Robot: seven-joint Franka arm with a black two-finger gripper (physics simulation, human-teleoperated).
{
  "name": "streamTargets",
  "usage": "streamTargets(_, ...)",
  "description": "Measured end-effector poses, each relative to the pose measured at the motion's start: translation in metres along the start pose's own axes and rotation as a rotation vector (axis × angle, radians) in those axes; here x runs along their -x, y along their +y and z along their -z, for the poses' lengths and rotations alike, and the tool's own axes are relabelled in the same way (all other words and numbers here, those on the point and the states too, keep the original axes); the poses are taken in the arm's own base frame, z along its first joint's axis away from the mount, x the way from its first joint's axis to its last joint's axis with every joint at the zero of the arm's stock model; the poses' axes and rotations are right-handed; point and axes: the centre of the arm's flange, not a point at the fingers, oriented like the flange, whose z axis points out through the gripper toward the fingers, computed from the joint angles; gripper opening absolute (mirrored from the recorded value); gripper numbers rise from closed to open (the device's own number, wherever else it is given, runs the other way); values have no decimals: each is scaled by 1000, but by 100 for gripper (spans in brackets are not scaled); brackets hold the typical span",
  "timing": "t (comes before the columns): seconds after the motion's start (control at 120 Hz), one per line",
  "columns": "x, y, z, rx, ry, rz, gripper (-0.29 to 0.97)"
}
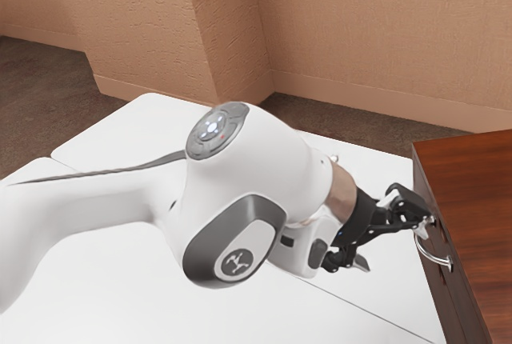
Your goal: Pull the drawer handle with one arm to open the drawer
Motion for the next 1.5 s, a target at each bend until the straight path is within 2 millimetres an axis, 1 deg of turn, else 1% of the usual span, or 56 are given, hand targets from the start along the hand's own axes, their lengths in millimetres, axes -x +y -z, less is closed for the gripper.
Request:
streamTargets(0.258,-9,-1,-9,-21,-1,-37,68)
streamTargets(0.625,1,5,-21,-18,-12,-40,68)
streamTargets(0.817,-2,5,-24,-18,-8,-50,68)
streamTargets(0.892,-5,8,-27,-12,-4,-54,69)
streamTargets(0.967,-4,13,-25,-7,-6,-51,69)
streamTargets(1.125,-3,25,-14,-4,-14,-46,65)
streamTargets(1.217,-2,30,-12,-1,-15,-44,68)
streamTargets(1.275,-2,30,-10,-3,-17,-45,66)
streamTargets(1.5,1,43,-3,4,-23,-36,67)
